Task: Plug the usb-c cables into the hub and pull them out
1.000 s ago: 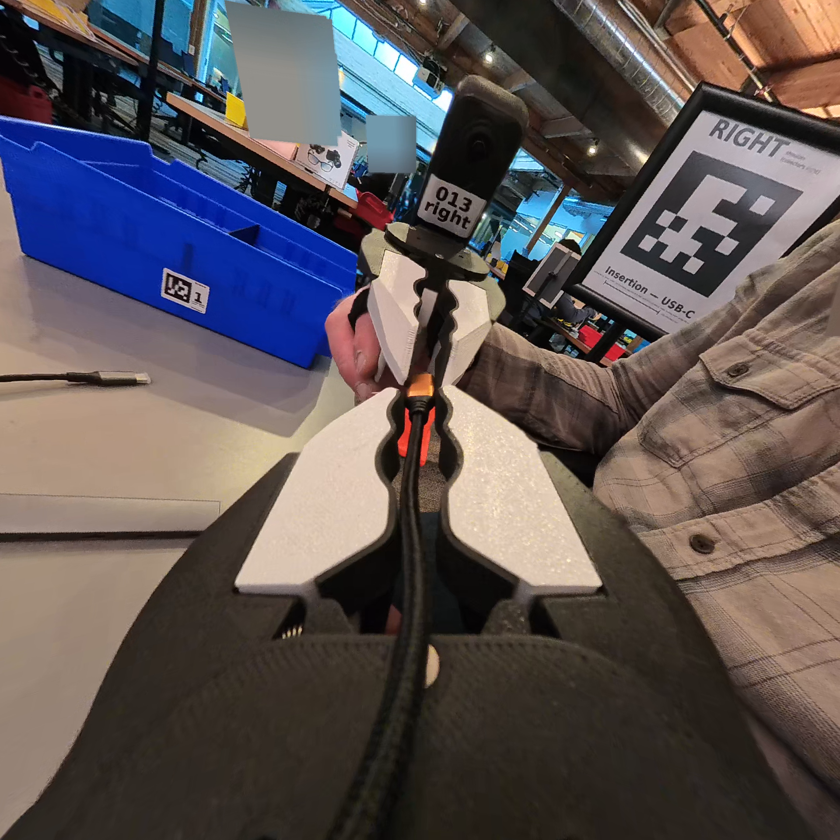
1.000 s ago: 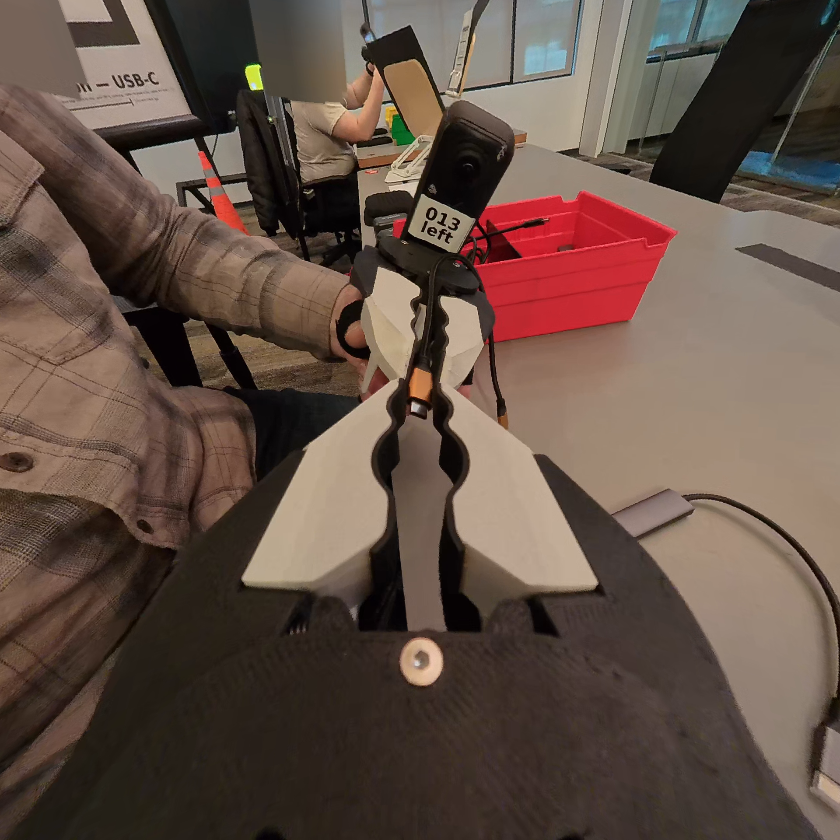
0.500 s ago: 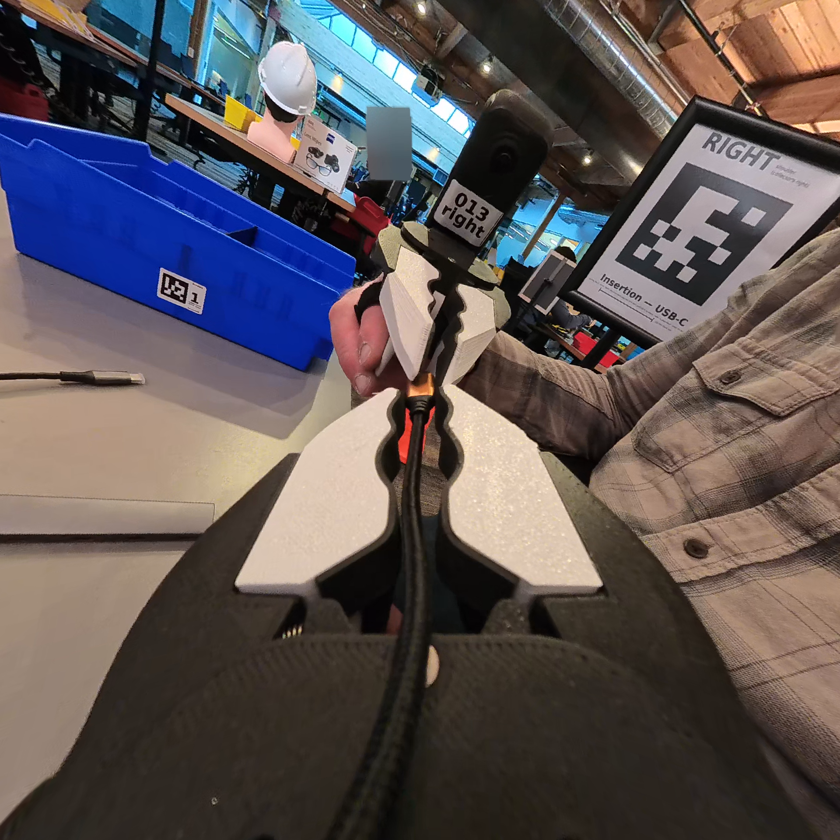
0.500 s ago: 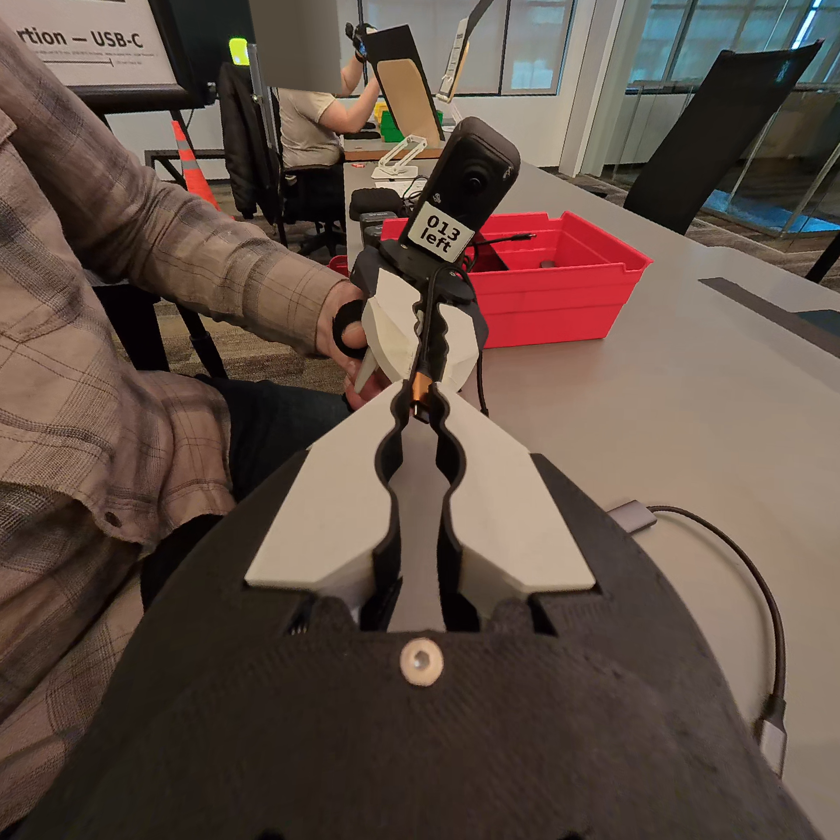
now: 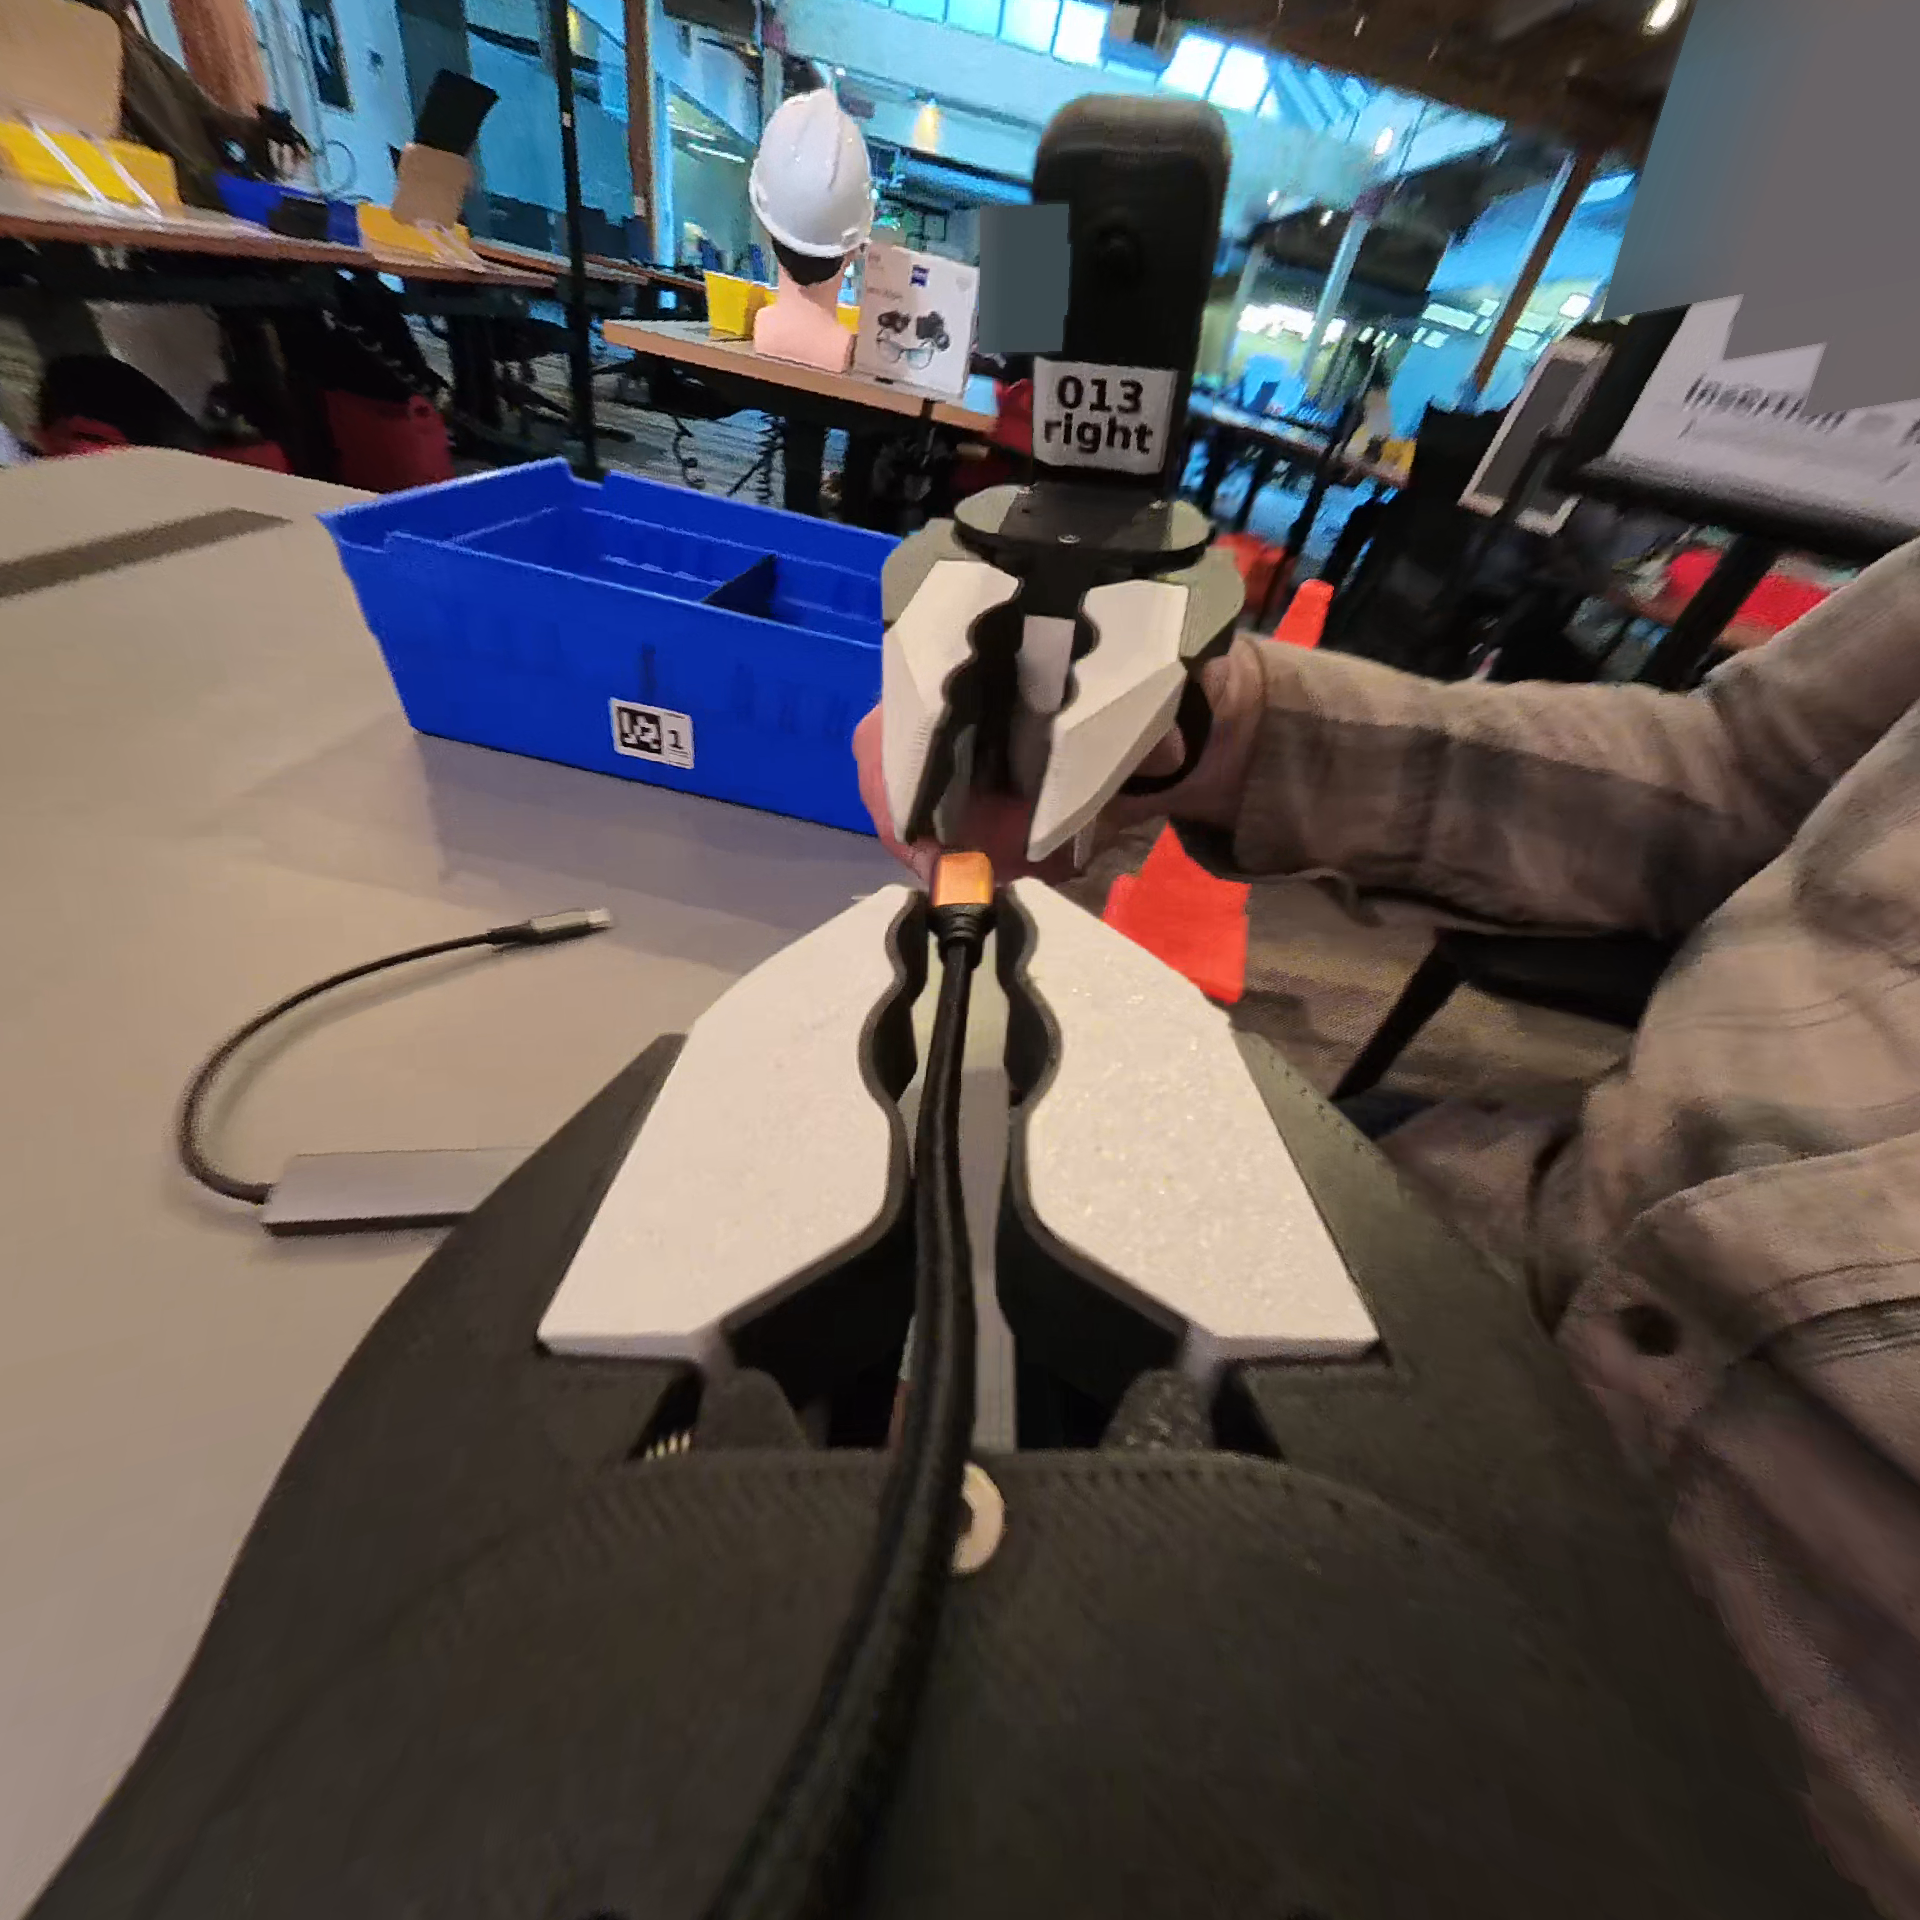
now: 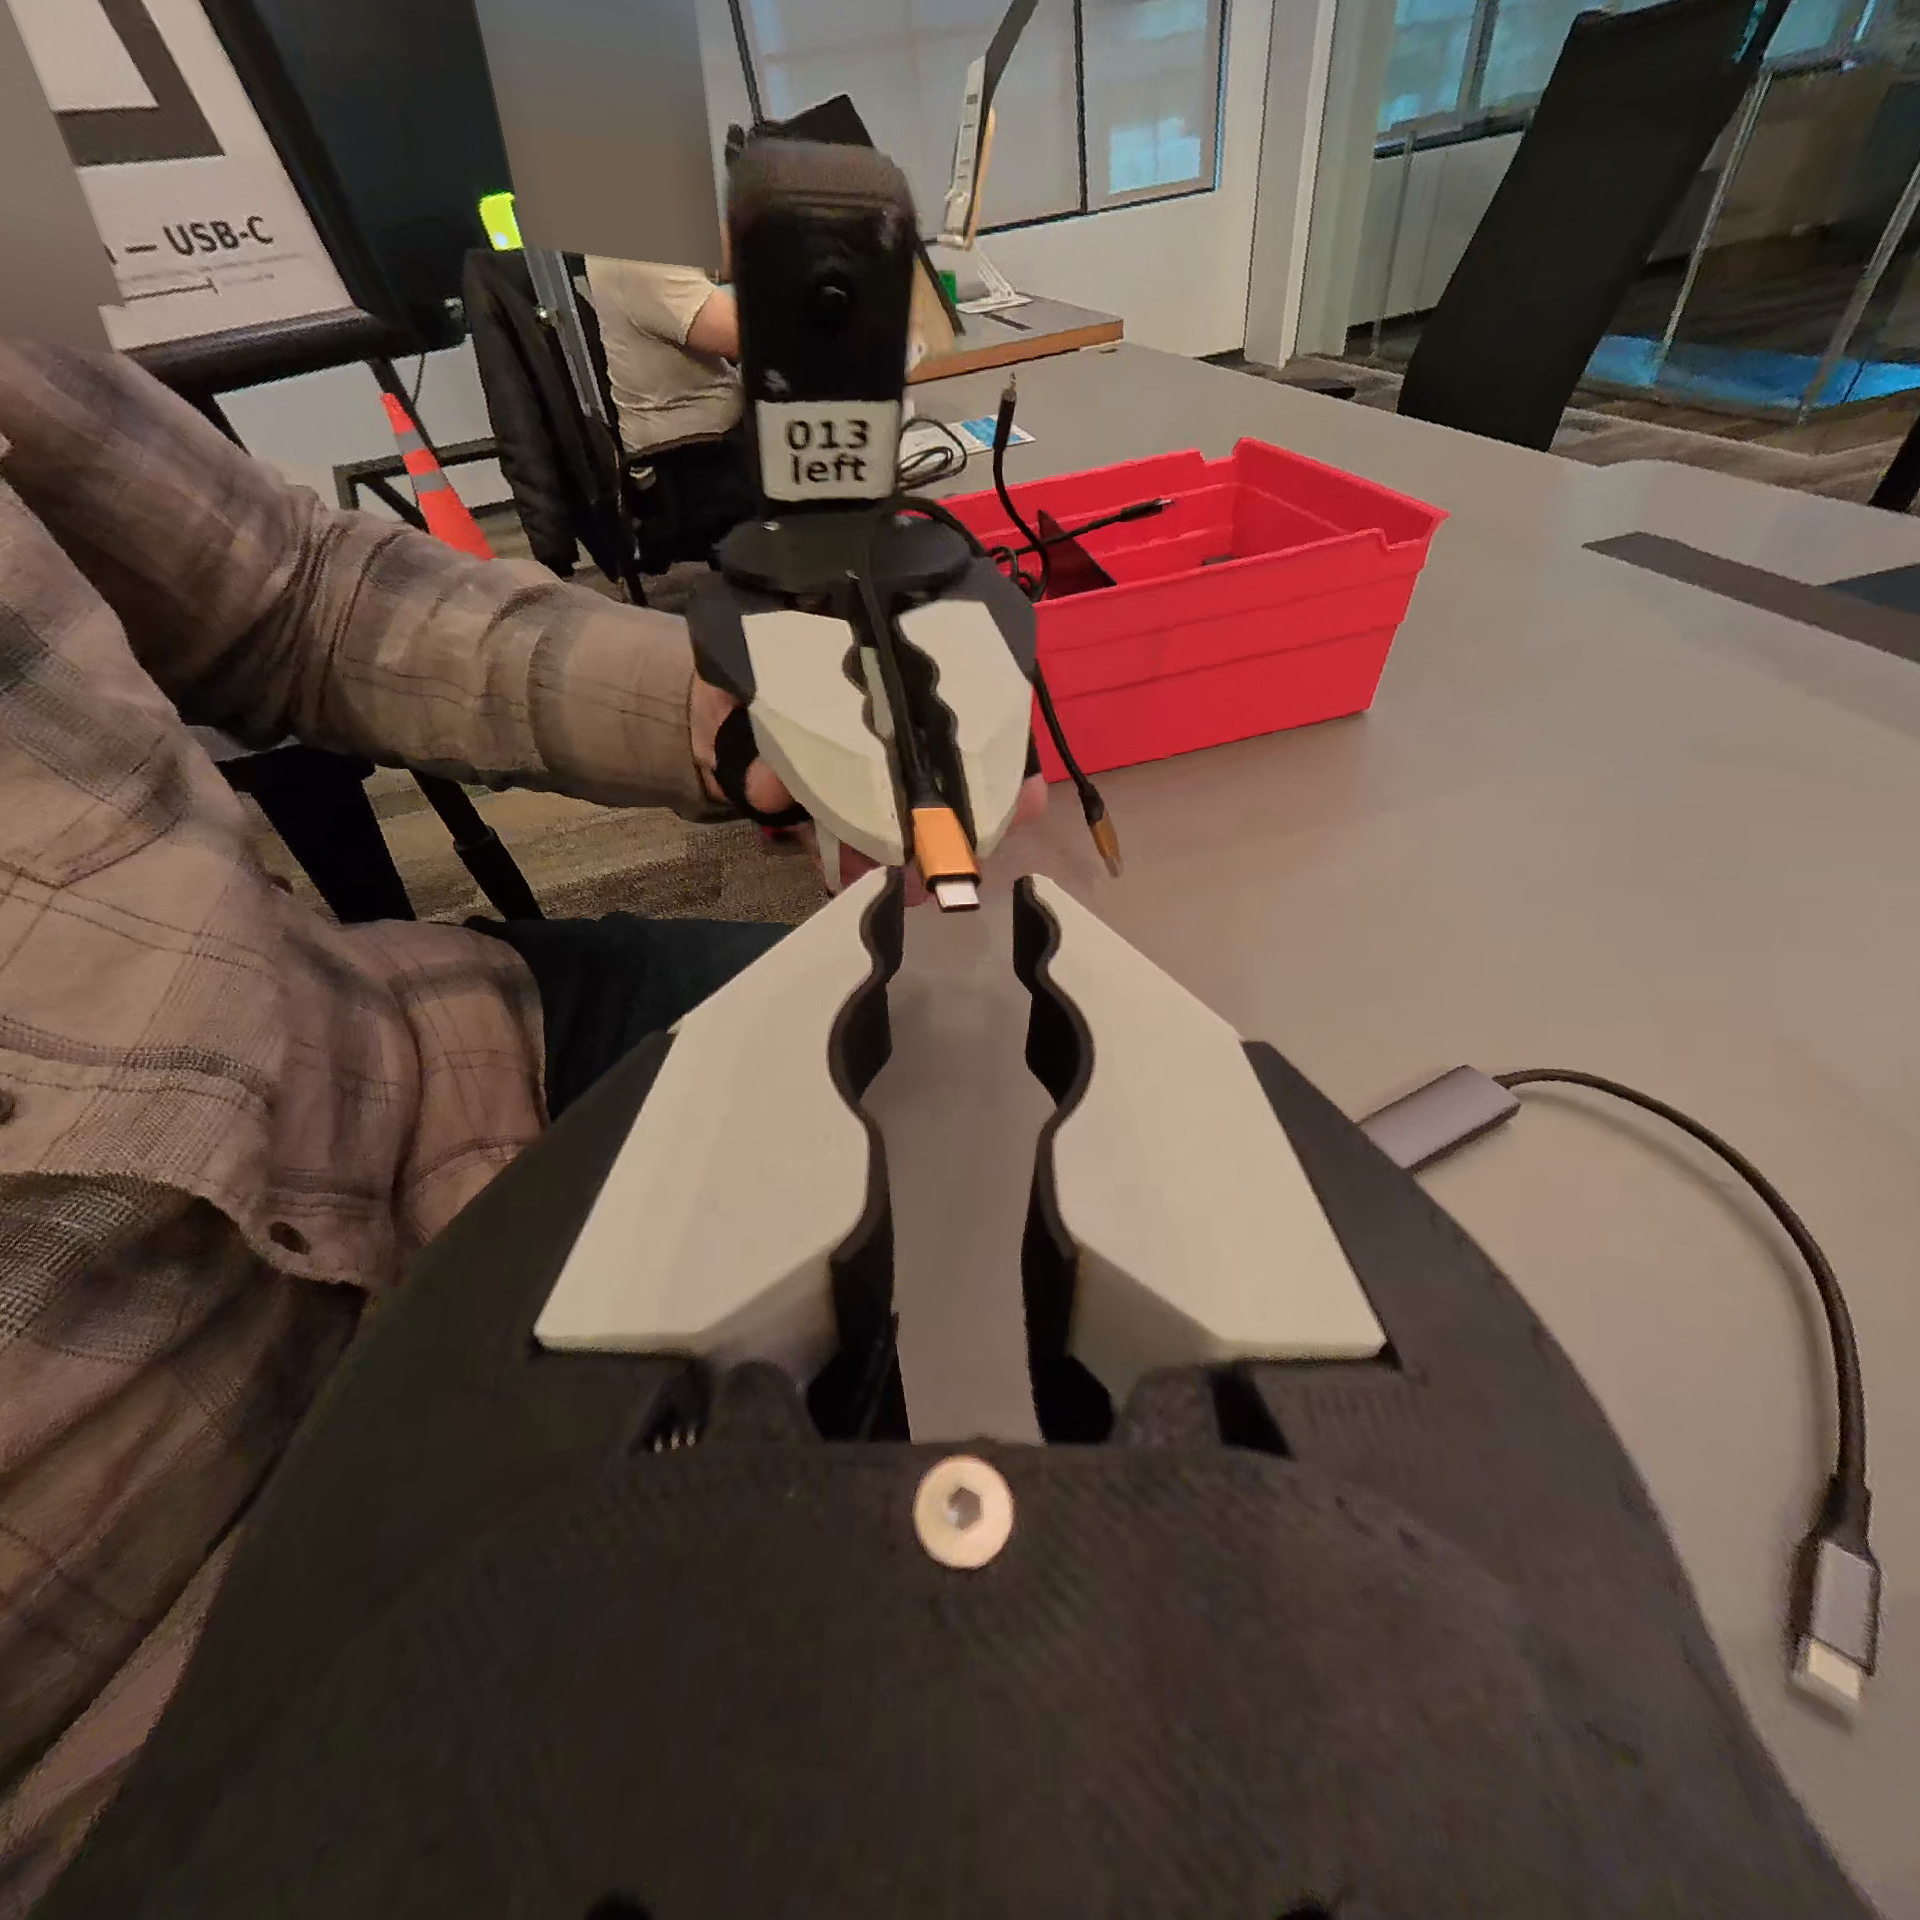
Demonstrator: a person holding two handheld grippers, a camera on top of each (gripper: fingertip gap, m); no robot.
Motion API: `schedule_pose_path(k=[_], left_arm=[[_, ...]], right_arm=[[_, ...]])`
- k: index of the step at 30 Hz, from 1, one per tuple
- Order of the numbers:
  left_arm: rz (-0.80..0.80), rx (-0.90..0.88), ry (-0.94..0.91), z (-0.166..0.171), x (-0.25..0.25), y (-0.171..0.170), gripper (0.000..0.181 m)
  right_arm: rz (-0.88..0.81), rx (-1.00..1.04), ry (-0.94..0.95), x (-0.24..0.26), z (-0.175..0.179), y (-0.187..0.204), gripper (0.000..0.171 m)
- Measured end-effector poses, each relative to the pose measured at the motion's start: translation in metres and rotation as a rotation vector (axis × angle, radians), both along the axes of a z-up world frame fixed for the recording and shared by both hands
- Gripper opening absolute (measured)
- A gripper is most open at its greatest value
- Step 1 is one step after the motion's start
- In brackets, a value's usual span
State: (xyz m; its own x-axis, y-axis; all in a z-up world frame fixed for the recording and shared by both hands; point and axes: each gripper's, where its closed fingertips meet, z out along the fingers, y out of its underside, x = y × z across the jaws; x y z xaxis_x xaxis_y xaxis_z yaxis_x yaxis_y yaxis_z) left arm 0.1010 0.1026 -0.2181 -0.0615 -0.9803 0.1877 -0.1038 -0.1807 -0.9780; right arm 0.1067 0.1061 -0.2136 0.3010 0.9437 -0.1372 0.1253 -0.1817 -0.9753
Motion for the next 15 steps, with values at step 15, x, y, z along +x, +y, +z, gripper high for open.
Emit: schedule_pose_path(k=[15], left_arm=[[0.136, 0.239, 0.090, -0.007, 0.002, 0.011, 0.012]], right_arm=[[-0.039, 0.014, -0.021, 0.005, -0.005, 0.007, 0.015]])
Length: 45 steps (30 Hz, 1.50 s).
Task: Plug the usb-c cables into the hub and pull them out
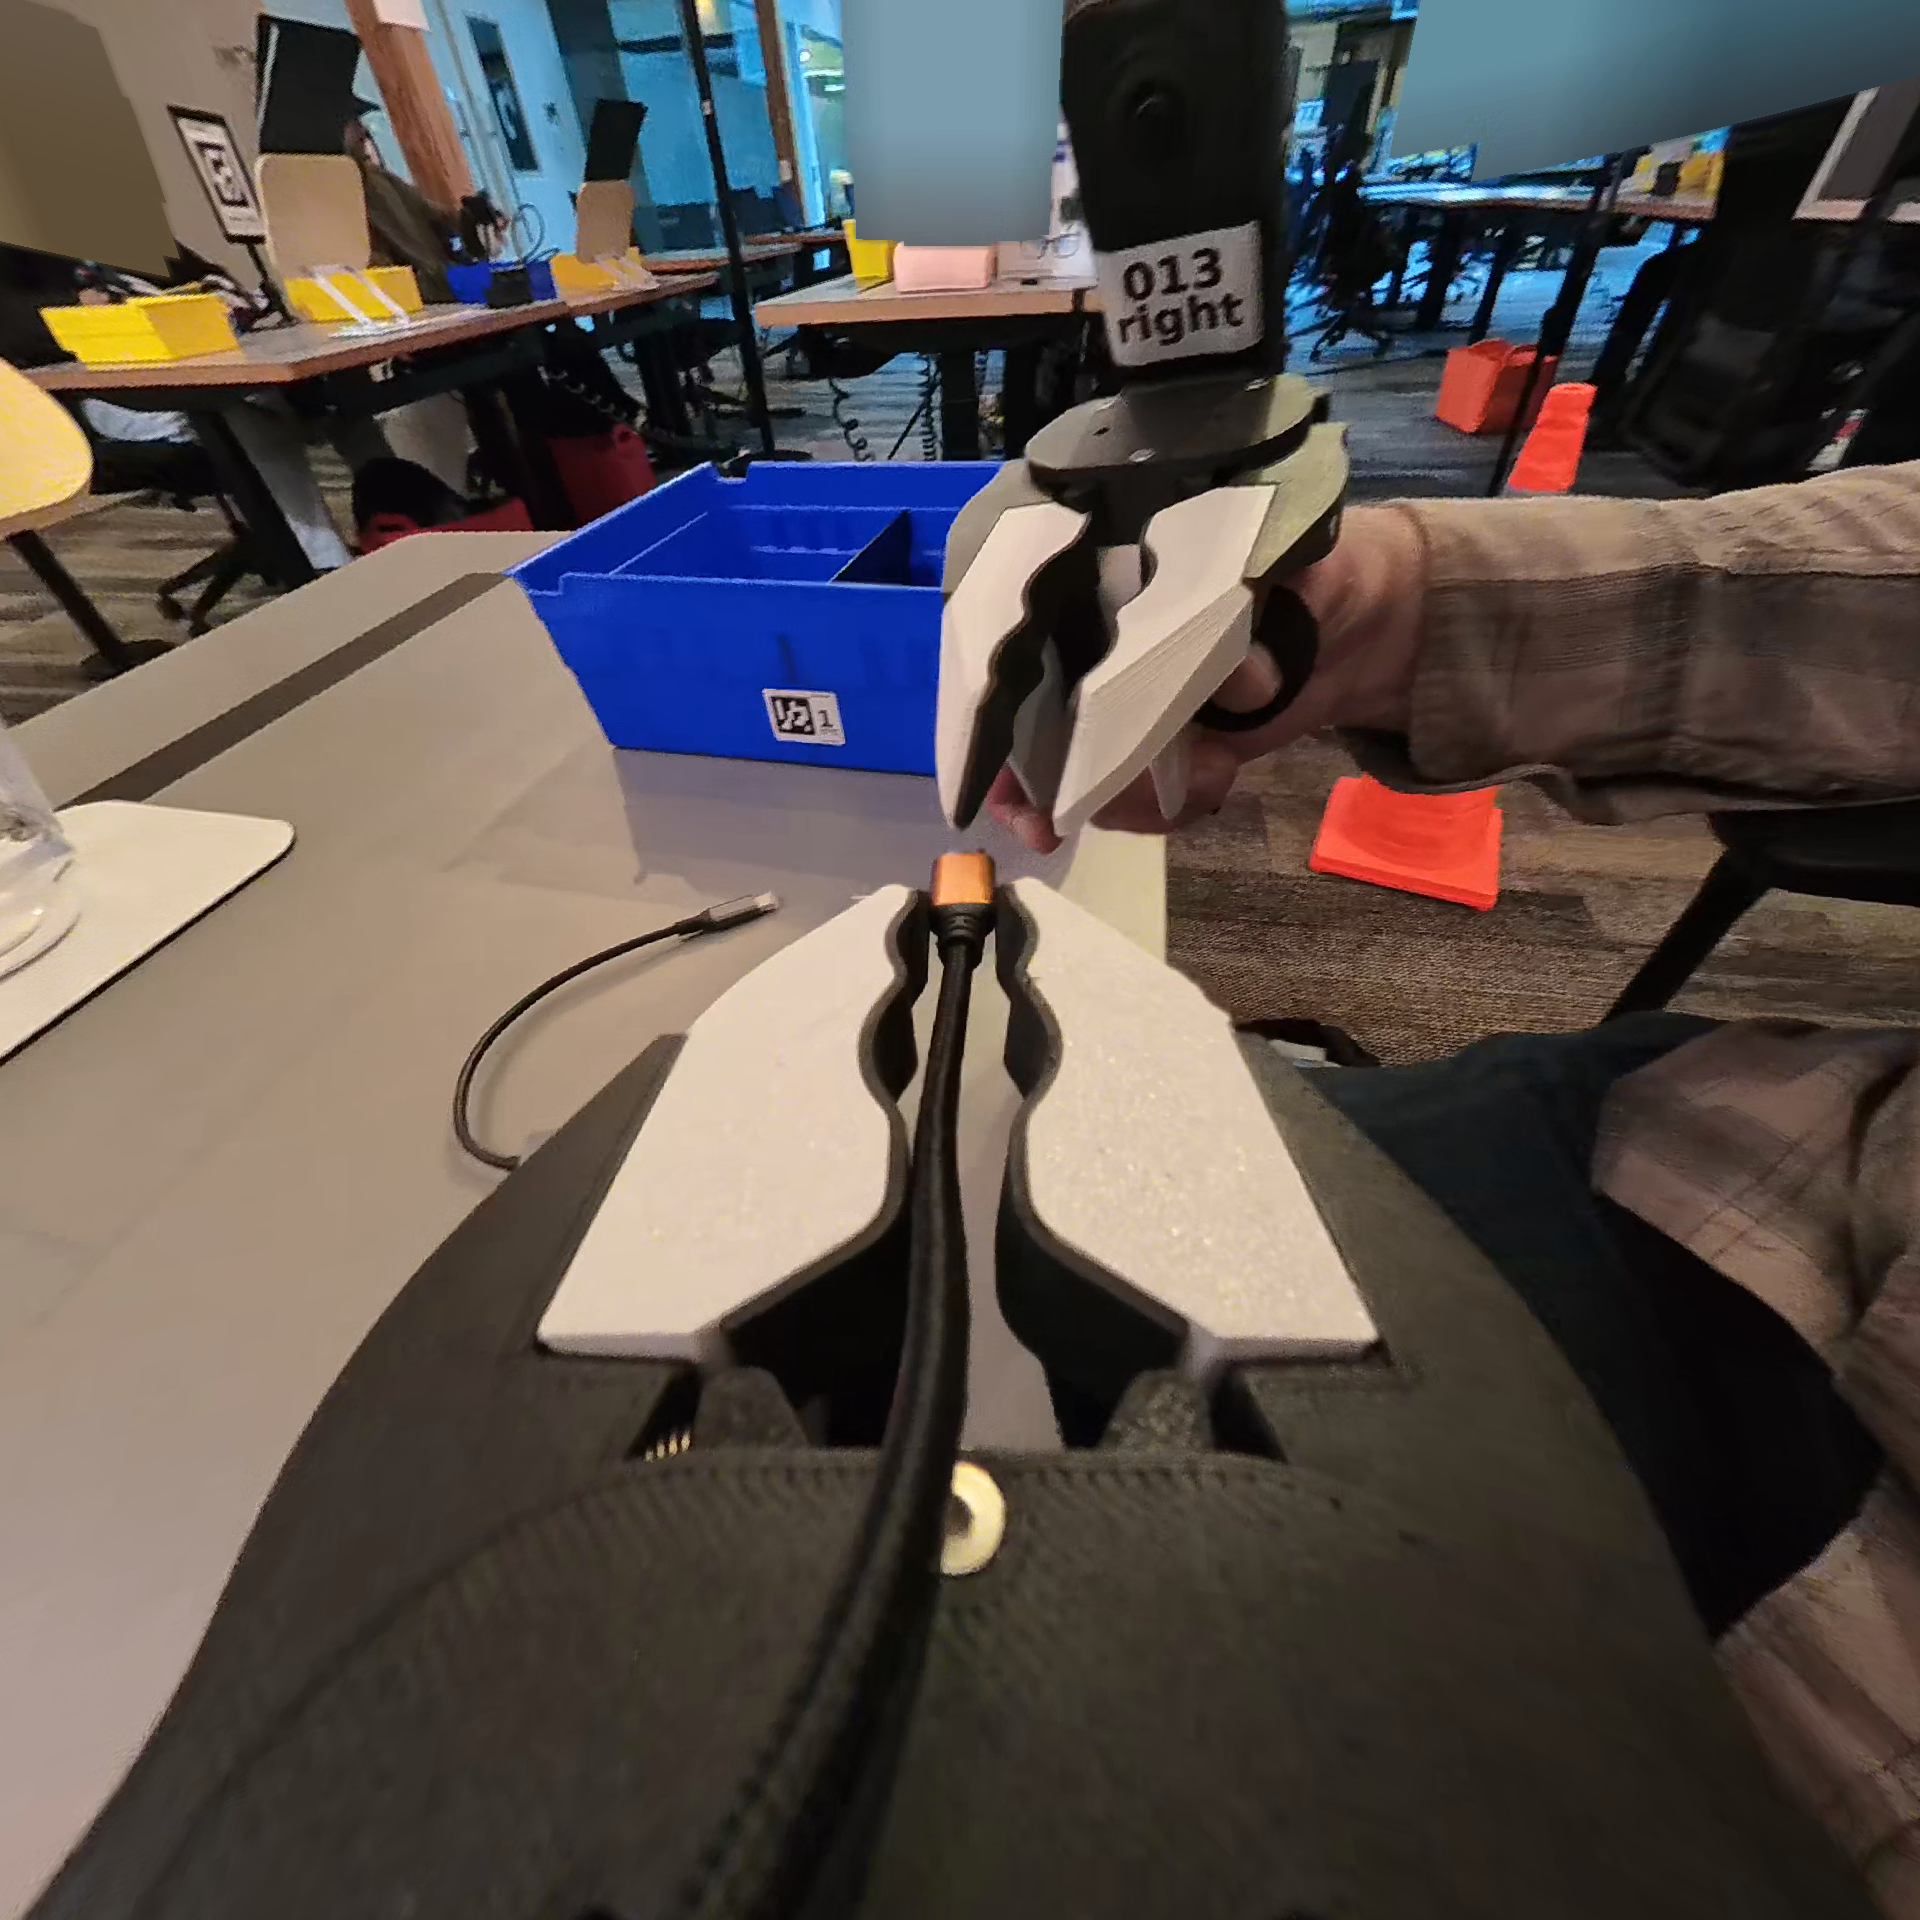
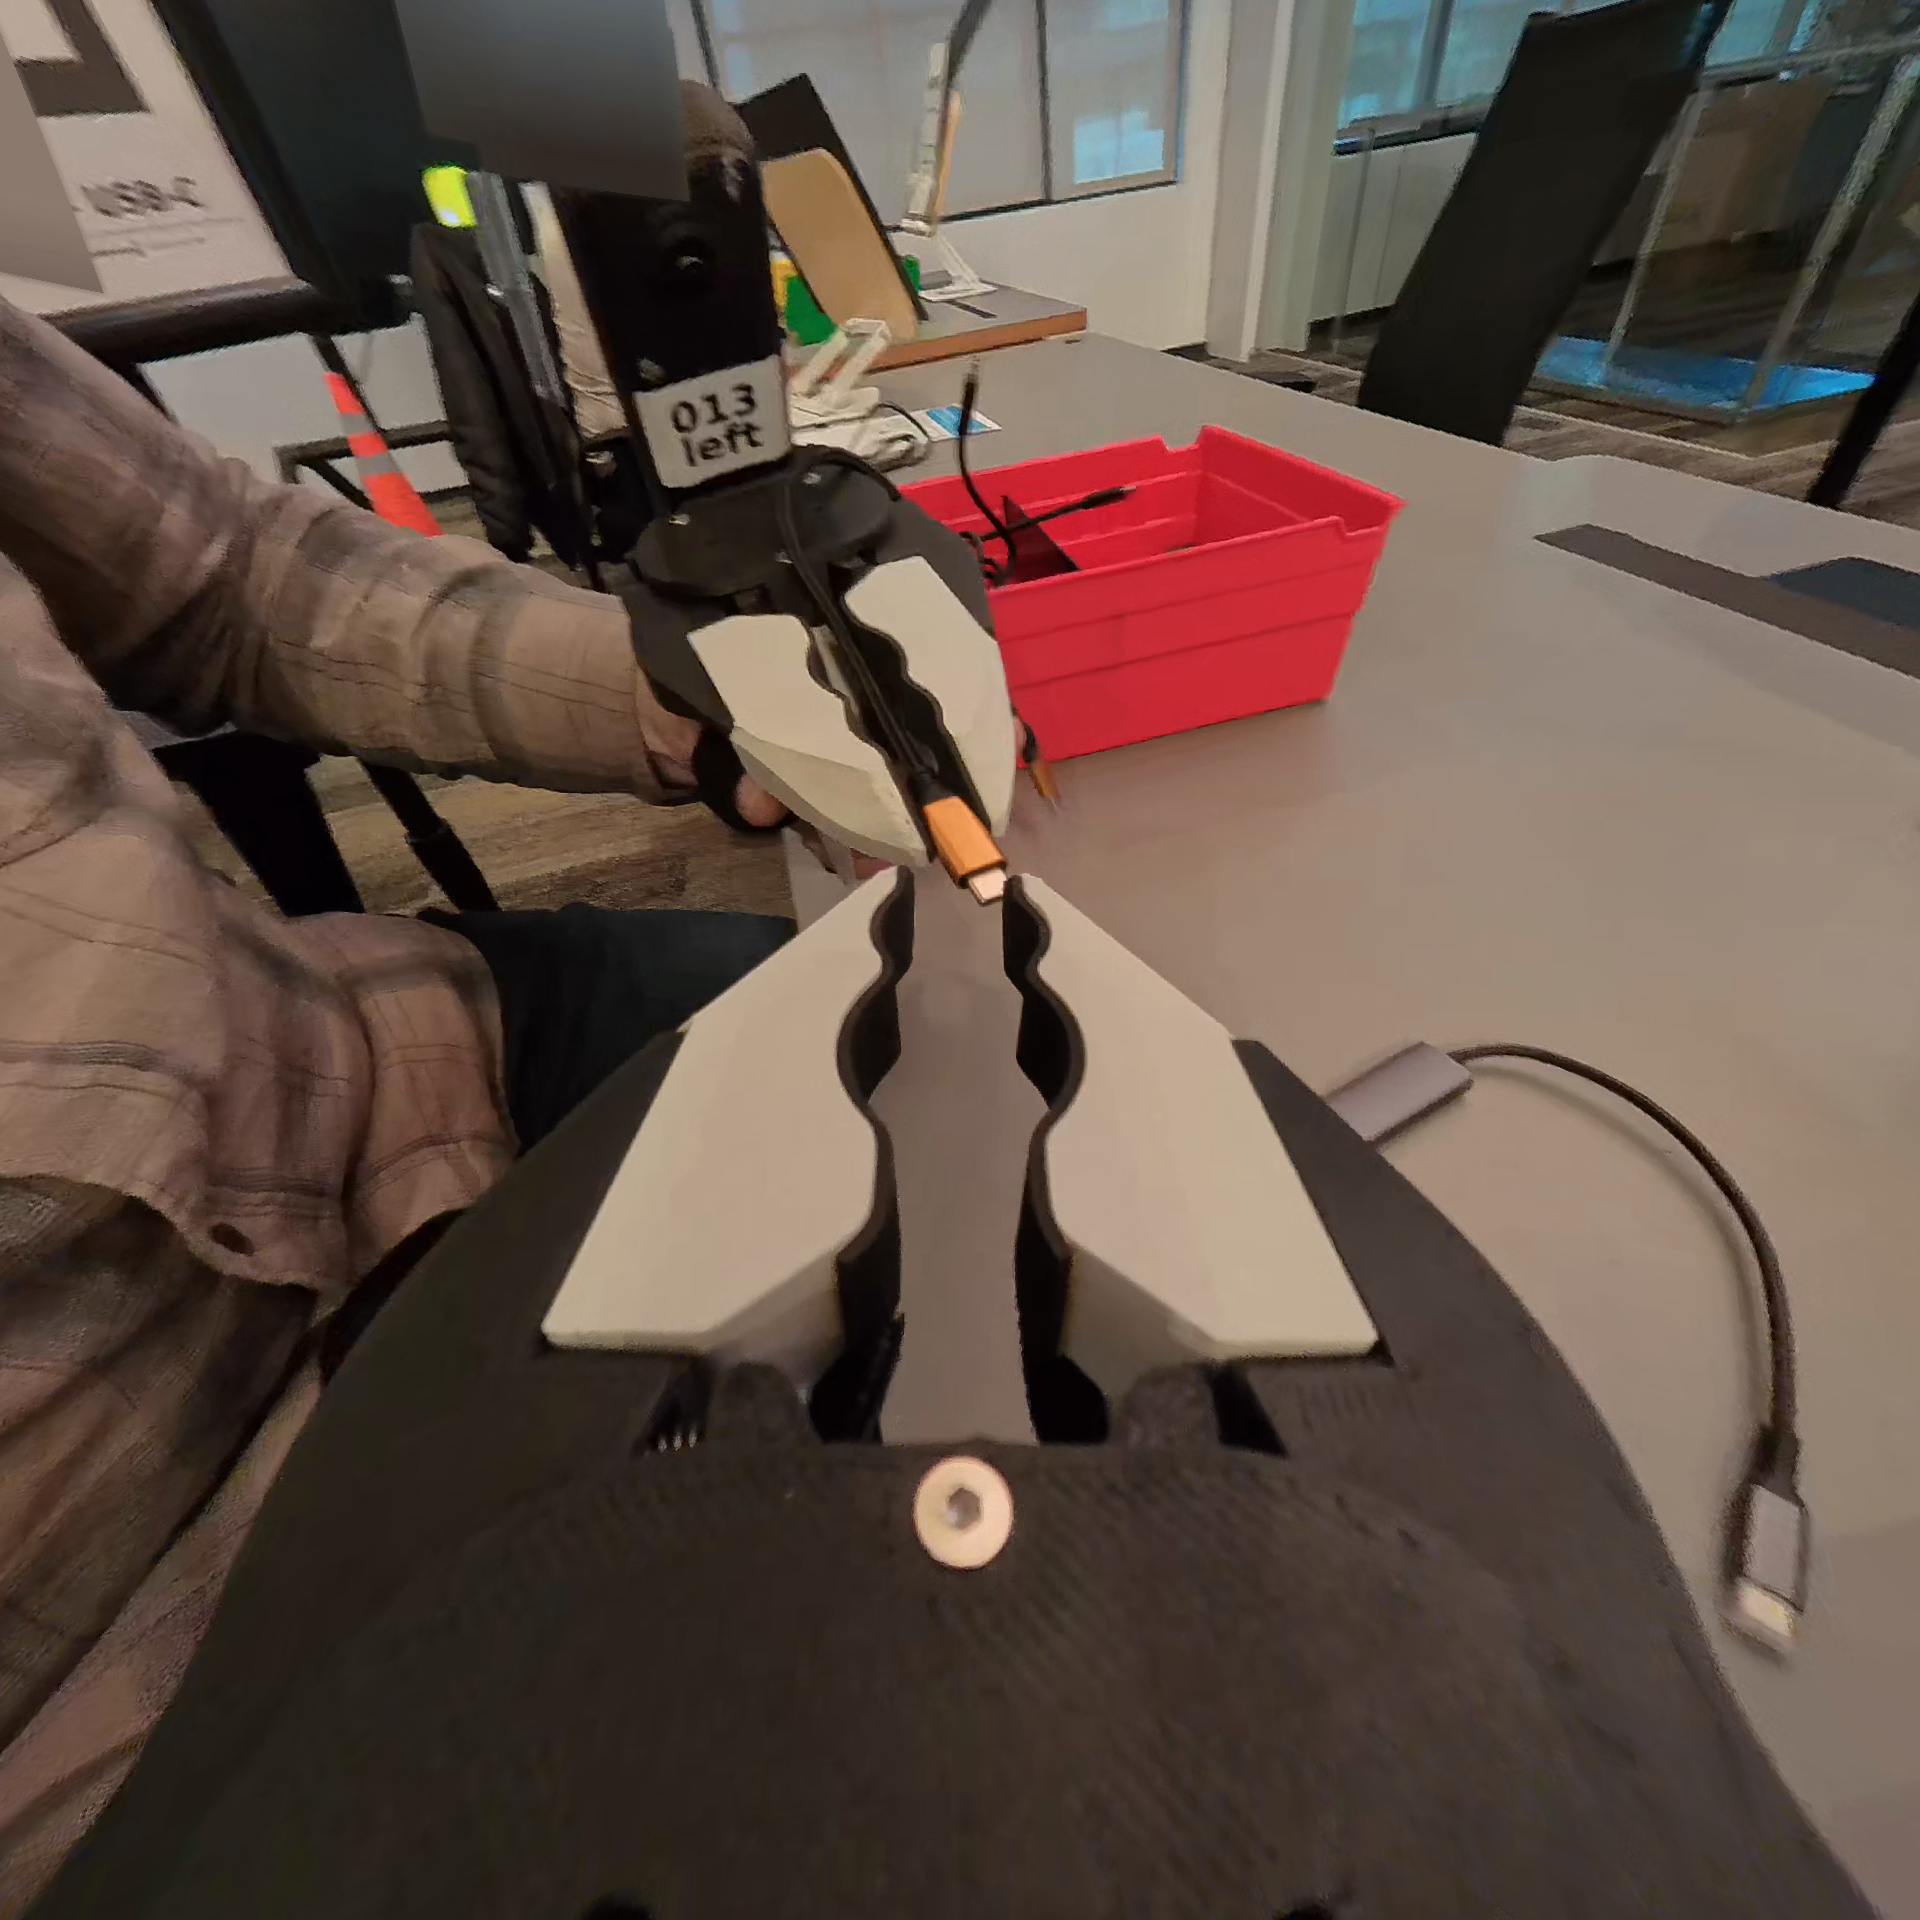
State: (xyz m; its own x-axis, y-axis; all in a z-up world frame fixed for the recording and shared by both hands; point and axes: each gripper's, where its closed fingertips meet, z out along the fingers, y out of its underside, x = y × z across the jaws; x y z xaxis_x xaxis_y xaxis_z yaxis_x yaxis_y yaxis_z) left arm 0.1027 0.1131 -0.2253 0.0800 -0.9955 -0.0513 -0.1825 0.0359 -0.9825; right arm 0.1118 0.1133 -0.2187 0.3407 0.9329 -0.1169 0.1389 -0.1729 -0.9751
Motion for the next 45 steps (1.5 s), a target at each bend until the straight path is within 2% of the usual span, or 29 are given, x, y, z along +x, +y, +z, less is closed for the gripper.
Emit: schedule_pose_path(k=[3, 8, 12, 17, 30, 33, 38, 41, 45], left_arm=[[0.051, -0.004, 0.016, -0.004, -0.002, 0.010, 0.012], [0.110, 0.005, 0.029, -0.006, -0.007, 0.022, 0.012], [0.133, 0.005, 0.031, -0.006, -0.009, 0.027, 0.012], [0.148, 0.011, 0.035, -0.007, -0.011, 0.029, 0.012], [0.173, 0.014, 0.023, -0.003, -0.017, 0.036, 0.012], [0.182, 0.017, 0.019, -0.002, -0.019, 0.037, 0.012], [0.206, 0.023, 0.009, 0.002, -0.023, 0.042, 0.012], [0.213, 0.026, 0.012, 0.003, -0.023, 0.042, 0.012], [0.217, 0.041, 0.022, 0.004, -0.024, 0.041, 0.012]], right_arm=[[-0.112, -0.031, -0.081, 0.011, -0.015, 0.018, 0.010], [-0.288, -0.089, -0.389, 0.036, -0.071, 0.042, 0.013], [-0.319, -0.106, -0.547, 0.043, -0.106, 0.046, 0.017], [-0.291, -0.180, -0.595, 0.034, -0.138, 0.046, 0.016], [-0.231, -0.110, -0.671, -0.007, -0.141, 0.050, 0.012], [-0.183, -0.114, -0.557, -0.020, -0.128, 0.046, 0.014], [-0.175, -0.055, -0.428, -0.013, -0.096, 0.058, 0.017], [-0.108, 0.020, -0.471, -0.008, -0.085, 0.064, 0.027], [0.012, 0.143, -0.689, 0.002, -0.090, 0.079, 0.051]])
